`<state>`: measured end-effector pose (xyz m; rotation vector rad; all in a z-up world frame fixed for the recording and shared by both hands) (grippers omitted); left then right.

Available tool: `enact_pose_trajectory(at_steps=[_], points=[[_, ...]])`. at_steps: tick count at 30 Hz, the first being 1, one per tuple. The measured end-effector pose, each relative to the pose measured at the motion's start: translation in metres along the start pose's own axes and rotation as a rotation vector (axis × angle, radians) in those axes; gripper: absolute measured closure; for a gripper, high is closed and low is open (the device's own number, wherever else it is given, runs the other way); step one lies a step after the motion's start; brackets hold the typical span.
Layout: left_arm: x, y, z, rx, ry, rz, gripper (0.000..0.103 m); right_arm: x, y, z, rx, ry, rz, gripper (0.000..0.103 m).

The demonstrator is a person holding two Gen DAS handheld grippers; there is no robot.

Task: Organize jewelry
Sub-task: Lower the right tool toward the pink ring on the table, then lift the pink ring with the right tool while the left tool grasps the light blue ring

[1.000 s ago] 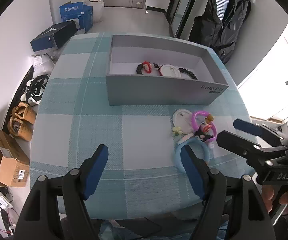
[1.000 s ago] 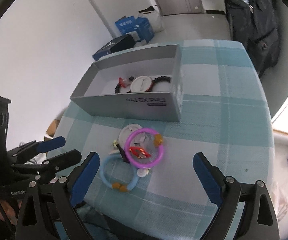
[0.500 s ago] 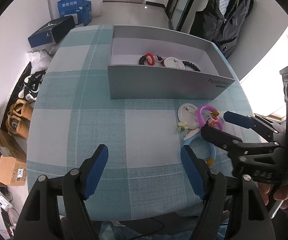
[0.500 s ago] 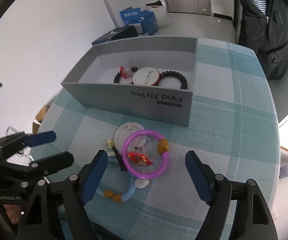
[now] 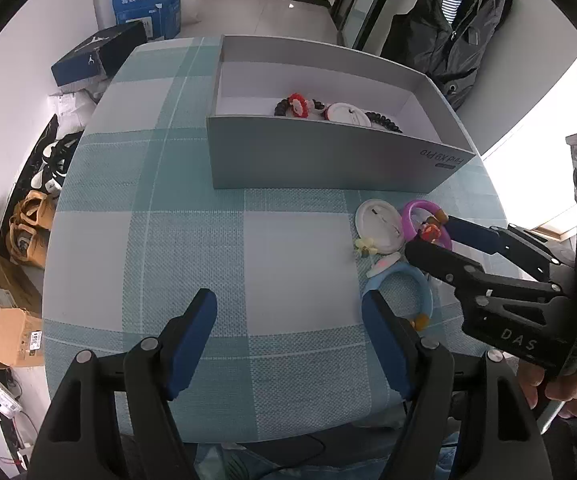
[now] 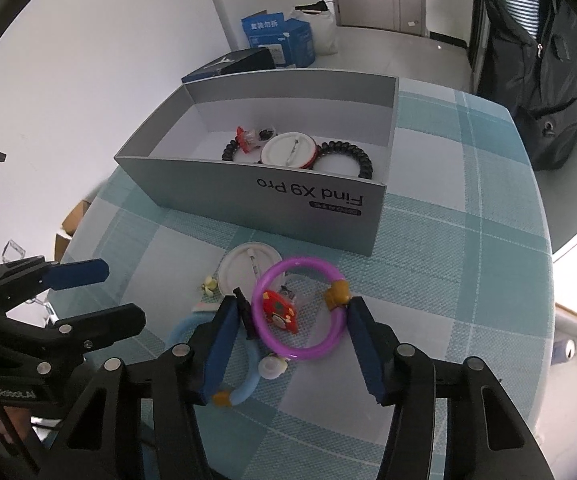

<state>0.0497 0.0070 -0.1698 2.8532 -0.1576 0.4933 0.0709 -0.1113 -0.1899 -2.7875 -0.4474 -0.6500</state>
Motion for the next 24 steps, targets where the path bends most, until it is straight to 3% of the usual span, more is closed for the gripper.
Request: enact_pose_trajectory(at_steps=[8, 12, 24], points=[[0.002, -0.001, 0.000, -0.006, 0.002, 0.006, 0.032, 0.005, 0.004, -0.008, 0.023, 0.039, 0.022, 0.050], [0.005, 0.002, -0.006, -0.046, 0.018, 0.015, 0.032, 0.006, 0.008, -0.013, 0.035, 0.055, 0.039, 0.051], [-0.013, 0.051, 0.006, -0.110, -0.044, 0.146, 0.032, 0.012, 0.025, -0.045, 0.063, 0.134, 0.135, 0.051]])
Point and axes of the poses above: each gripper's, at about its wrist camera, not at the fingertips, and z roughly the way its jaws point, y to its right, x to its top, the point moved 6 cm from there along z, roughly the way its jaws point, and after that the axes turned 1 degree about -y, right-handed, at the moved point
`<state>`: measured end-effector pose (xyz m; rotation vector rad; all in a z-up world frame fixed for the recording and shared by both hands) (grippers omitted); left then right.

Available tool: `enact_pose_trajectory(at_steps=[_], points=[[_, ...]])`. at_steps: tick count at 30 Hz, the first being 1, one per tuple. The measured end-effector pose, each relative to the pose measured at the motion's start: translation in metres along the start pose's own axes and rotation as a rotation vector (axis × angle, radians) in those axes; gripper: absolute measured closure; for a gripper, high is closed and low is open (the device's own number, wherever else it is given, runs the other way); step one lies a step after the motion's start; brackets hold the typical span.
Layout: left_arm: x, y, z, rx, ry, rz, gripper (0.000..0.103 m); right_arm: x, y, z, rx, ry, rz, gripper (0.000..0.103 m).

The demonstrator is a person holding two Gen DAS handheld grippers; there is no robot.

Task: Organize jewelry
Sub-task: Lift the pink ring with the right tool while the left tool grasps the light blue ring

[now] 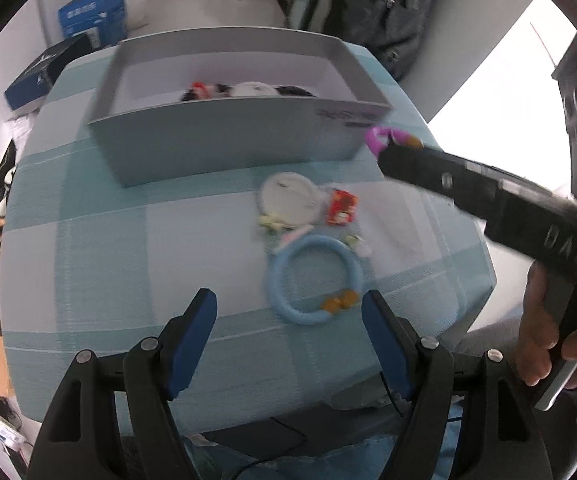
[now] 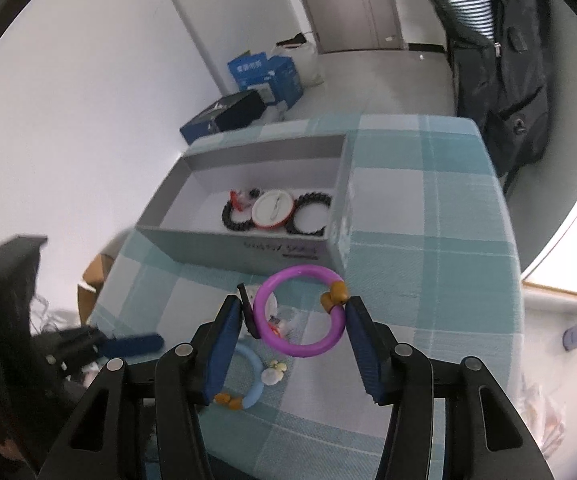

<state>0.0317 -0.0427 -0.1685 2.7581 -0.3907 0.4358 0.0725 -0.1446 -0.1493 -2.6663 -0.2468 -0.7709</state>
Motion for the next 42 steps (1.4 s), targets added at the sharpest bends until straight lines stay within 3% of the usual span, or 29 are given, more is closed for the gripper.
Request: enact_pose_trajectory(at_steps=[7, 13, 19, 24, 27, 36, 42], points=[[0.003, 0.016, 0.016, 0.060, -0.039, -0.013, 0.032, 0.006, 0.011, -0.017, 0.000, 0.039, 0.040, 0.051], [0.008, 0.019, 0.027, 0.195, -0.045, -0.005, 0.032, 0.012, 0.020, -0.025, -0.007, 0.062, 0.069, 0.051], [0.009, 0.027, 0.036, 0.240, -0.056, 0.034, 0.032, 0.016, 0.028, -0.032, -0.007, 0.080, 0.096, 0.051], [0.012, 0.031, 0.037, 0.230, -0.038, 0.039, 0.033, 0.016, 0.031, -0.034, -0.007, 0.081, 0.108, 0.051], [0.014, 0.041, 0.035, 0.235, -0.022, 0.088, 0.047, 0.017, 0.031, -0.034, -0.008, 0.083, 0.110, 0.051], [0.016, 0.022, 0.023, 0.190, -0.016, 0.044, 0.047, 0.018, 0.033, -0.035, -0.013, 0.086, 0.121, 0.051], [0.024, 0.006, 0.003, 0.171, 0.044, -0.011, 0.047, 0.019, 0.035, -0.035, -0.017, 0.087, 0.131, 0.051]])
Point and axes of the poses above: each gripper's, at about its wrist camera, not at the fingertips, and z roughly the way its jaws point, y to its right, x to its top, the point moved 6 cm from there along z, roughly the way its jaws point, and after that the axes turned 1 degree about -y, right-handed, at the moved point
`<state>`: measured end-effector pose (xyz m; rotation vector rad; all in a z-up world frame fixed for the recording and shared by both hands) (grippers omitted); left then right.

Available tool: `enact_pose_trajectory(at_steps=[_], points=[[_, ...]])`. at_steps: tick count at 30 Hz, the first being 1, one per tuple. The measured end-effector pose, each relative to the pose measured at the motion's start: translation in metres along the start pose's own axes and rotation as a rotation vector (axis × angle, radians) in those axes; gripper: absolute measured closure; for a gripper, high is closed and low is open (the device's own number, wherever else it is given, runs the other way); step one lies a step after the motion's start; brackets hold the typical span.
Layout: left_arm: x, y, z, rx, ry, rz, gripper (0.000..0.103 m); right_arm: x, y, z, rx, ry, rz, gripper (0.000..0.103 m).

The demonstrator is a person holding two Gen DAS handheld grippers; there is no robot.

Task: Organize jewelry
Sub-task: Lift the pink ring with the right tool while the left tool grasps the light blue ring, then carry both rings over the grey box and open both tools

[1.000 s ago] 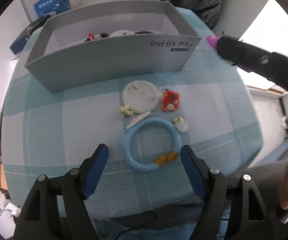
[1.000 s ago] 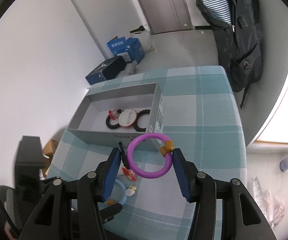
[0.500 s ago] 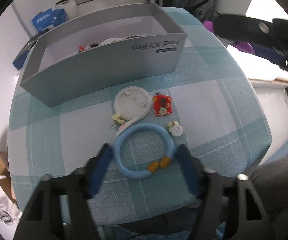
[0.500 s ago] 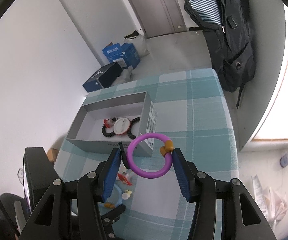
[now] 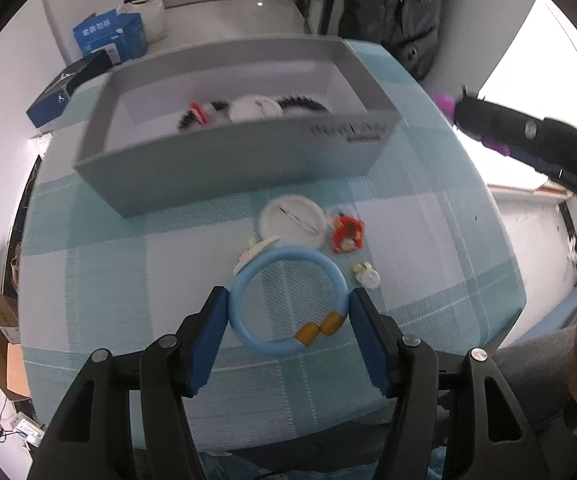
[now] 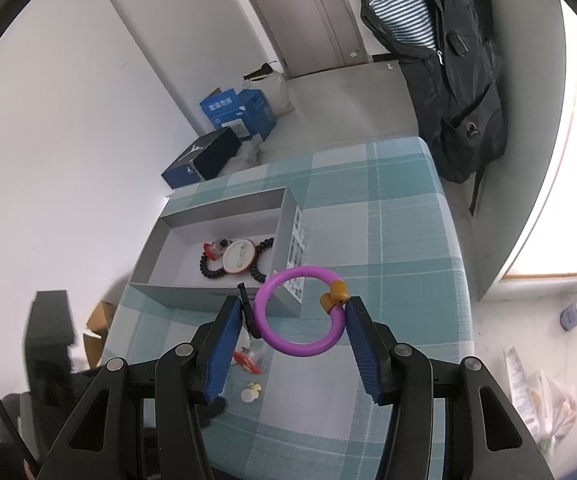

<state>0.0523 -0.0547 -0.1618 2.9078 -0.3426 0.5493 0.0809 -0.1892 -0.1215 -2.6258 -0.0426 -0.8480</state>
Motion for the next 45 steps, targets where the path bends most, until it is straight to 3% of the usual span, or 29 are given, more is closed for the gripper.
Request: enact_pose_trajectory(at_steps=[16, 31, 41, 45], points=[[0.017, -0.034, -0.036, -0.033, 0.122, -0.106, 0.047, 0.004, -0.014, 0.005, -0.009, 0.016, -0.007, 0.051], [0.041, -0.066, -0.067, -0.093, 0.220, -0.211, 0.047, 0.021, -0.059, 0.012, 0.044, 0.030, -0.044, 0.051], [0.080, -0.068, -0.080, -0.159, 0.208, -0.194, 0.047, 0.067, -0.087, 0.004, 0.108, 0.031, -0.115, 0.051], [0.093, -0.071, -0.066, -0.117, 0.163, -0.178, 0.047, 0.079, -0.092, 0.013, 0.103, 0.010, -0.175, 0.051]])
Point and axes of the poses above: each gripper's, at about its wrist camera, not at the fingertips, and z roughly the way its jaws point, y to its right, x to its top, the point moved 6 cm from there along z, roughly the way its jaws point, and after that the axes turned 1 degree about -y, right-handed, at the moved point
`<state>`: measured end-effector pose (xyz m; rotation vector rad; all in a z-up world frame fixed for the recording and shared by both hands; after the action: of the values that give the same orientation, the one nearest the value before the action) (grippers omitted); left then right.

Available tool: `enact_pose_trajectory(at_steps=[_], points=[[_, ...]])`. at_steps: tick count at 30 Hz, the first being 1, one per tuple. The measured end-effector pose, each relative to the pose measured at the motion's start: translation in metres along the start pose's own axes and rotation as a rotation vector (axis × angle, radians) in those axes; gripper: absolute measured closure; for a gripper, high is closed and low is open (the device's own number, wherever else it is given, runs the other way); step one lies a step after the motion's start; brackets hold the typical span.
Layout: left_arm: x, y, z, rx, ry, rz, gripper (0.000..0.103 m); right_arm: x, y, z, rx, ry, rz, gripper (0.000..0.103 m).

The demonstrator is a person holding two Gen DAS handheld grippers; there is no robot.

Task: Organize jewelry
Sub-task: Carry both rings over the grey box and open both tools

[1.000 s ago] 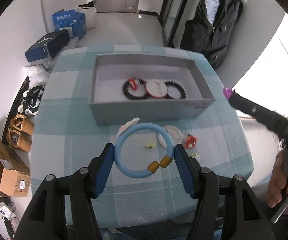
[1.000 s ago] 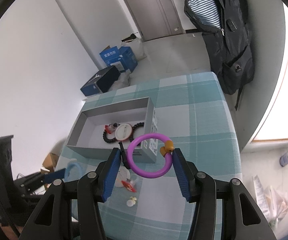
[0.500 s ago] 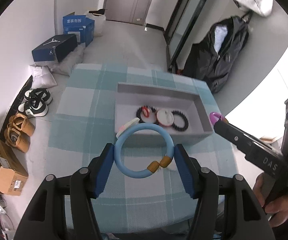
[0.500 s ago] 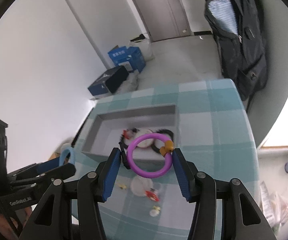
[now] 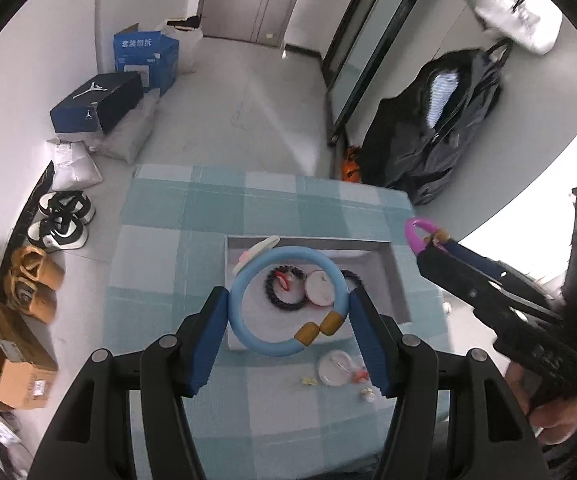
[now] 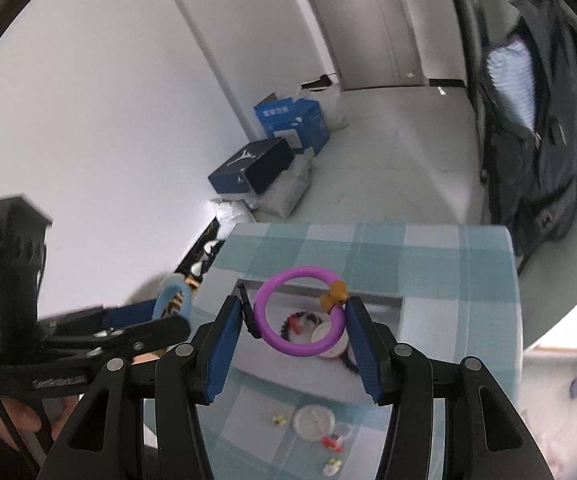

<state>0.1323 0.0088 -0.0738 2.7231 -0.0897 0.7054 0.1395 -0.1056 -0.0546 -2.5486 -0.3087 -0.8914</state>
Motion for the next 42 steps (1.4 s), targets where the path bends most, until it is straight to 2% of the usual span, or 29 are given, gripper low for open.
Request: enact_pose_trajectory(at_steps=[2, 4, 7, 12, 17, 32, 37, 42], points=[[0.003, -0.004, 0.013, 0.005, -0.024, -0.002, 0.047, 0.003, 0.001, 0.008, 0.002, -0.005, -0.026, 0.051], [0.003, -0.006, 0.026, -0.025, -0.059, -0.021, 0.047, 0.001, 0.004, 0.015, 0.011, -0.004, -0.036, 0.051], [0.004, -0.010, 0.043, -0.065, -0.099, -0.048, 0.047, -0.005, 0.014, 0.032, 0.018, -0.045, -0.015, 0.051], [0.007, -0.020, 0.052, -0.086, -0.133, -0.104, 0.047, -0.011, 0.022, 0.052, 0.038, -0.105, 0.008, 0.051], [0.009, -0.019, 0.059, -0.106, -0.152, -0.122, 0.047, -0.015, 0.021, 0.064, 0.053, -0.148, 0.017, 0.051], [0.012, -0.017, 0.074, -0.153, -0.153, -0.153, 0.047, -0.015, 0.033, 0.071, 0.028, -0.174, 0.082, 0.051], [0.011, -0.016, 0.074, -0.225, -0.172, -0.189, 0.047, -0.017, 0.036, 0.071, 0.028, -0.178, 0.101, 0.051], [0.012, -0.015, 0.073, -0.256, -0.184, -0.201, 0.046, -0.016, 0.038, 0.066, 0.042, -0.168, 0.113, 0.049]])
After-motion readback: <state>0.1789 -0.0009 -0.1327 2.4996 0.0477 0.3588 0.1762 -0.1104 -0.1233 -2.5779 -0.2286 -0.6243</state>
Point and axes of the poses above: each gripper's, at about its wrist camera, not at the fingertips, and z roughly the way its jaws point, y to its right, x to its top, the point moved 6 cm from there along z, roughly the way its jaws point, and after that the axes turned 1 degree about -y, right-handed, at the moved point
